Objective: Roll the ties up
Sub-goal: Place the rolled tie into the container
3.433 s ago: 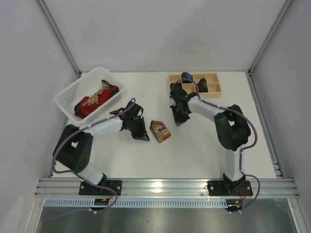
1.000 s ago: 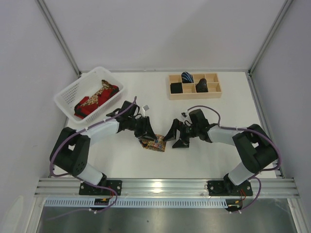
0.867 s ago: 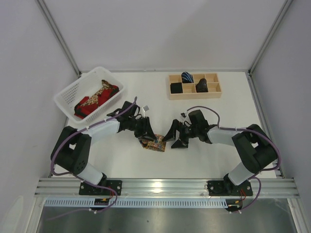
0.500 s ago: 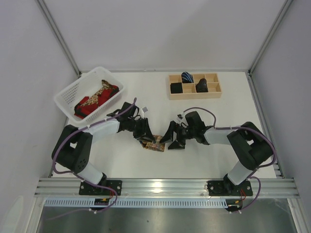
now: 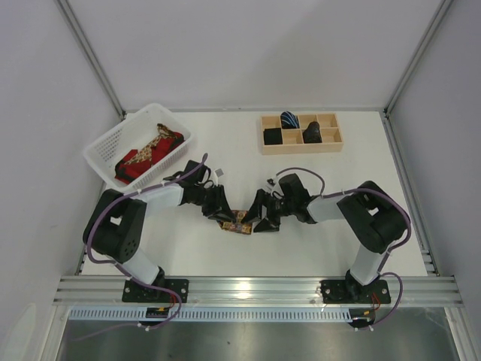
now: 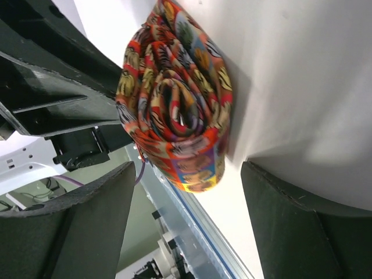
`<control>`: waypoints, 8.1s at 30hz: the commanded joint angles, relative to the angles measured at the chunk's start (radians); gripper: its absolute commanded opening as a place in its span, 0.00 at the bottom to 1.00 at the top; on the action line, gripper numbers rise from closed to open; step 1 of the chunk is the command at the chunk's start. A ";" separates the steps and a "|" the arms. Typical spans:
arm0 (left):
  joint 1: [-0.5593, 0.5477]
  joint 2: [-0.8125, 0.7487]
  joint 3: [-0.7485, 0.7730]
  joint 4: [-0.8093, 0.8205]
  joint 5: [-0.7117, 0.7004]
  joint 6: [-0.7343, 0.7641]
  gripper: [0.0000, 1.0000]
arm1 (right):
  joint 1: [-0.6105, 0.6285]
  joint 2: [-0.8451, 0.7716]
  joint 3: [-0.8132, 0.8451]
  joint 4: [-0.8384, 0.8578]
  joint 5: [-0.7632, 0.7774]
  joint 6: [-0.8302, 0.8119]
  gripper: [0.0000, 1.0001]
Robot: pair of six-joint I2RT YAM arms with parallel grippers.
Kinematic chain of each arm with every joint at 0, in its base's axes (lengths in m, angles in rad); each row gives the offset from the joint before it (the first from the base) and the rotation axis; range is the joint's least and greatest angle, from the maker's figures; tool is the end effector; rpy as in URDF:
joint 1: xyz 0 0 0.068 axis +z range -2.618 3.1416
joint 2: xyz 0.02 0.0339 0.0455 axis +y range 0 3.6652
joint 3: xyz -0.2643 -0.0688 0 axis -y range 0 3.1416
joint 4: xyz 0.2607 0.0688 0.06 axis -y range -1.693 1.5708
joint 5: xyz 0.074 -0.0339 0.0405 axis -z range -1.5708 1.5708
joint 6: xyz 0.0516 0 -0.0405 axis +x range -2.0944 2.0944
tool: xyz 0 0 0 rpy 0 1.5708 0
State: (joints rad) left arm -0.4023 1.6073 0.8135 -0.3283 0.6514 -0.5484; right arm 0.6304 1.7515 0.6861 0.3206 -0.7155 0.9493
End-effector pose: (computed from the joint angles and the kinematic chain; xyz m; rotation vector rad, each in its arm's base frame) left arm 0.2685 -0.1483 0.1302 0.0109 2.8305 -1.1422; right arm 0.2460 0.2214 0.0979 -0.0078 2.6689 1.5128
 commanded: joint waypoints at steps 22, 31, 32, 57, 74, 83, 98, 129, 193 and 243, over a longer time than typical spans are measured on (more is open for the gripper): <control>0.040 0.069 0.001 0.034 0.011 0.056 0.28 | 0.089 0.118 0.121 0.015 0.168 -0.050 0.66; 0.040 0.082 0.001 0.043 0.014 0.062 0.27 | 0.110 0.167 0.228 -0.118 0.205 -0.086 0.46; 0.040 0.082 0.003 0.041 0.016 0.061 0.27 | 0.114 0.171 0.248 -0.144 0.212 -0.099 0.39; 0.042 -0.207 0.020 -0.075 -0.108 0.073 0.36 | -0.228 0.371 1.386 -1.413 0.406 -0.800 0.00; 0.042 -0.248 -0.063 -0.002 -0.059 0.050 0.35 | -0.406 0.516 1.718 -1.502 0.646 -0.972 0.00; 0.040 -0.213 -0.044 0.003 -0.041 0.051 0.35 | -0.517 0.407 1.701 -1.365 0.699 -0.959 0.00; 0.039 -0.132 -0.007 -0.008 -0.024 0.056 0.34 | -0.739 0.526 1.693 -1.241 0.199 -0.758 0.00; 0.034 -0.127 0.046 -0.037 -0.029 0.047 0.35 | -0.833 0.331 1.001 -0.772 0.361 0.118 0.00; 0.077 -0.142 0.041 -0.078 -0.018 0.093 0.35 | -0.710 0.226 0.878 -1.414 0.619 0.870 0.06; 0.118 -0.159 0.018 -0.097 0.005 0.111 0.36 | -0.678 0.347 1.063 -1.463 0.663 0.833 0.73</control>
State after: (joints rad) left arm -0.2939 1.4841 0.8188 -0.4305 0.6327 -0.4610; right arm -0.0551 2.1372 1.7542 -1.1057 -0.0780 1.7794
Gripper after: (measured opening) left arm 0.354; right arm 0.685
